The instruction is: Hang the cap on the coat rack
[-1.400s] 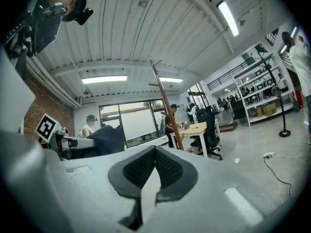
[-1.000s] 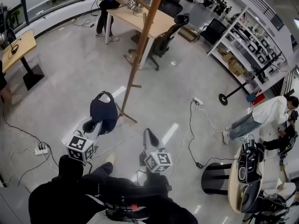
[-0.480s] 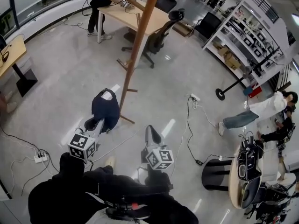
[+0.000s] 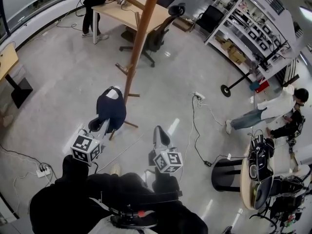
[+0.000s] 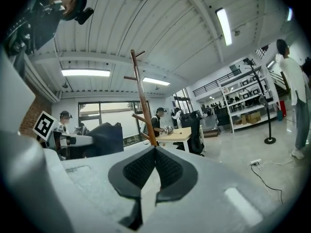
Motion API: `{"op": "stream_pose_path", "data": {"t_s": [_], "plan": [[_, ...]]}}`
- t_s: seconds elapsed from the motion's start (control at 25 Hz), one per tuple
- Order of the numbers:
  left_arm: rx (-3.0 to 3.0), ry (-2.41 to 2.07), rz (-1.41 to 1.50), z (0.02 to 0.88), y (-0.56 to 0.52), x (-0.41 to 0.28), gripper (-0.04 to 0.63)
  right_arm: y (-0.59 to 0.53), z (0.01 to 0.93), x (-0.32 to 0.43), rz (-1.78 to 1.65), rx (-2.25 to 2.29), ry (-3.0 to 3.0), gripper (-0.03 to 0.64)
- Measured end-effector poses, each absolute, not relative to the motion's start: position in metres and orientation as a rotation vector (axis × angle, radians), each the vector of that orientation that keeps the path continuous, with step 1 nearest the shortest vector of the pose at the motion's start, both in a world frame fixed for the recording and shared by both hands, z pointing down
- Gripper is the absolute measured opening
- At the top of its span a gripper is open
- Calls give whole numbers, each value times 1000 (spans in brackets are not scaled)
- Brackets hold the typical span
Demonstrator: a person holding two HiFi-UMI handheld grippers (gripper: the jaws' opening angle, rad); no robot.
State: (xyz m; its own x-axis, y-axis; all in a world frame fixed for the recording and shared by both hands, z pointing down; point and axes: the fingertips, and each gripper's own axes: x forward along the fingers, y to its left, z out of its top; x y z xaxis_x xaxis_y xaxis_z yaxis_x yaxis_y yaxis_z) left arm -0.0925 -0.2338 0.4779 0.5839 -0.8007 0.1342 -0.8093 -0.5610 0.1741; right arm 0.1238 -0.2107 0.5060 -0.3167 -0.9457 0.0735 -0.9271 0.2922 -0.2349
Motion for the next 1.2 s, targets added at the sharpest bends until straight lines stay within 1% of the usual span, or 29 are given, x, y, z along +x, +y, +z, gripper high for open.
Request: {"op": "stream_pose_path", "data": {"t_s": [0.52,0.96,1.2], "plan": [[2657,-1316,51,458,-269,-78,37,-229,500,140,-346,-1837,2395,3],[2673,-1362,-38,431,-295,-74,37,-252,501,145,-356,-1831,2400,3],[2680,-1369,-38,427,-302,-71,37,-259,501,152,-361,-1834,2393,3]]}}
